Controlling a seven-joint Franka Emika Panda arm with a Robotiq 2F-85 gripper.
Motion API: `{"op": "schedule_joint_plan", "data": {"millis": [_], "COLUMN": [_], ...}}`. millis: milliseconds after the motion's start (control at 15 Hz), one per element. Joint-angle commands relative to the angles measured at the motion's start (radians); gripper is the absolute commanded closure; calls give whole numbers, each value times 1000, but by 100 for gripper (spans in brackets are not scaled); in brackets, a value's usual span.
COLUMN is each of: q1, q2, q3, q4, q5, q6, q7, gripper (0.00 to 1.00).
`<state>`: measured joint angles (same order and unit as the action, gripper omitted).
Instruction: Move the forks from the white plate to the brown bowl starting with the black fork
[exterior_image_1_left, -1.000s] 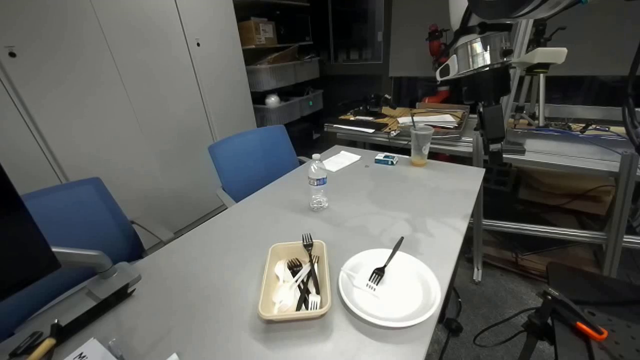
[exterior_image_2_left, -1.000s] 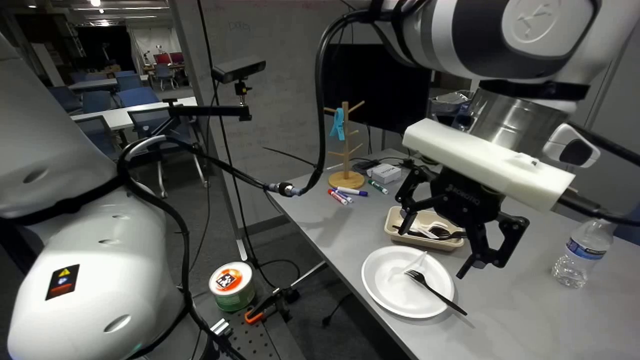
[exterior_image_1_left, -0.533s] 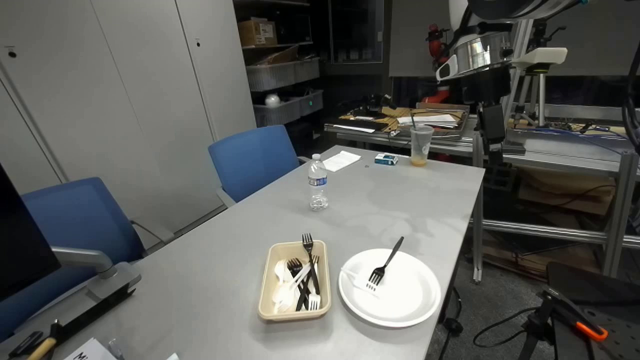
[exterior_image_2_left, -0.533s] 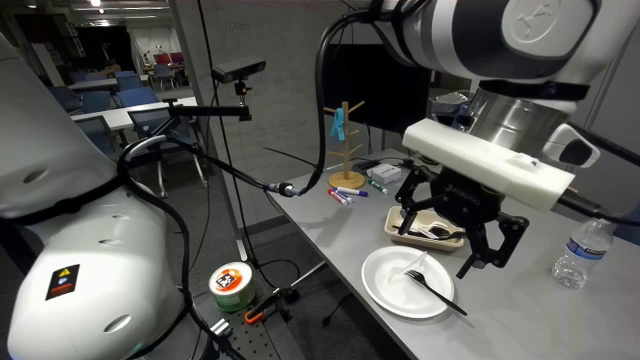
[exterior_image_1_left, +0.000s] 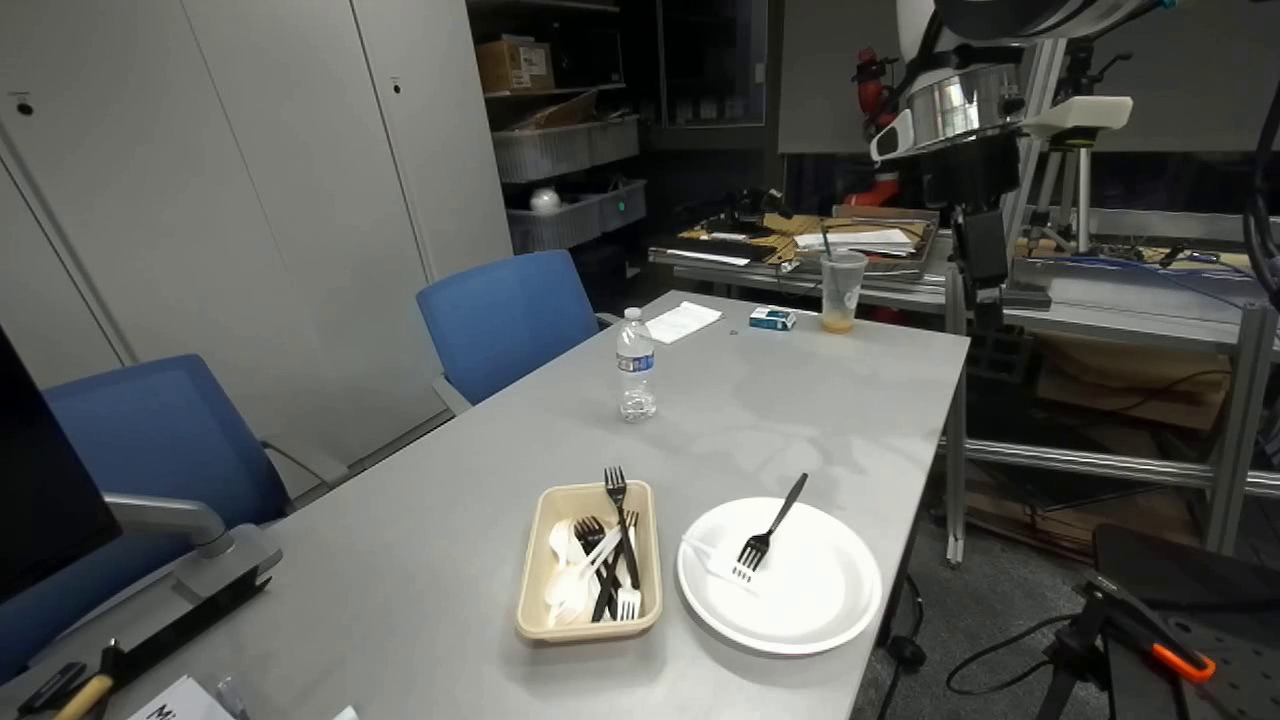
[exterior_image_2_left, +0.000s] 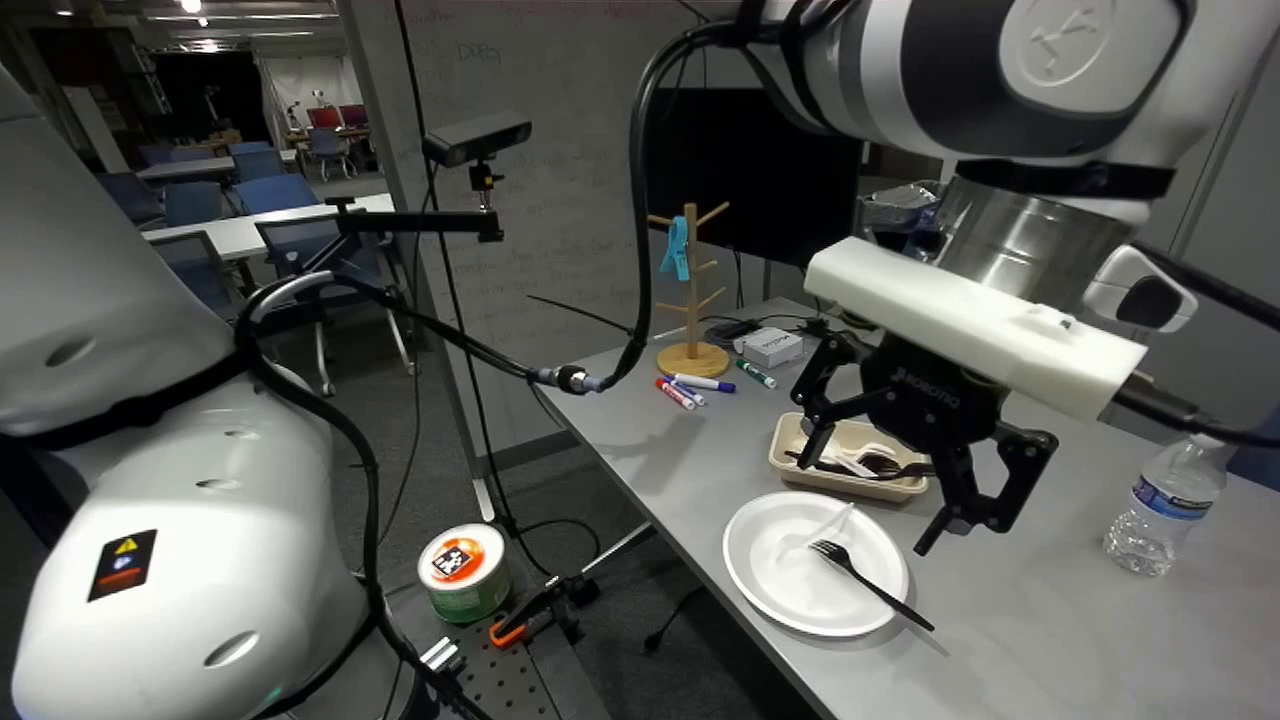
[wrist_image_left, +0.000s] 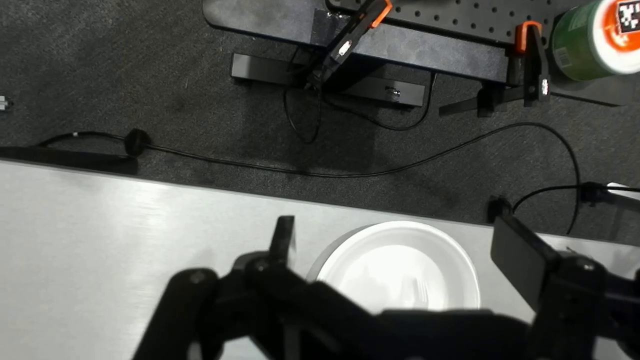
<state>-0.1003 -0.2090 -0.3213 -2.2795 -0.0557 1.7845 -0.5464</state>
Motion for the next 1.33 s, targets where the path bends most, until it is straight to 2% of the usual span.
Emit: {"op": "schedule_joint_plan", "data": {"millis": [0,67,333,400,467,867,1067,1267], "q1": [-32,-31,-29,-37,-37,-37,-17,3], "q2": [68,69,139,60,68,67,51,39], "q3": [9,13,27,30,33,40,82,144], "q4": [197,216,444,304,334,298,224,126], "q5": [2,5,15,6,6,-4,-38,-71], "q6": [-100,-106,-170,-104,-108,-91,27,194], "q7": [-34,-27,-12,-5,-4,3,67,140], "gripper": [0,0,0,0,0,0,0,0]}}
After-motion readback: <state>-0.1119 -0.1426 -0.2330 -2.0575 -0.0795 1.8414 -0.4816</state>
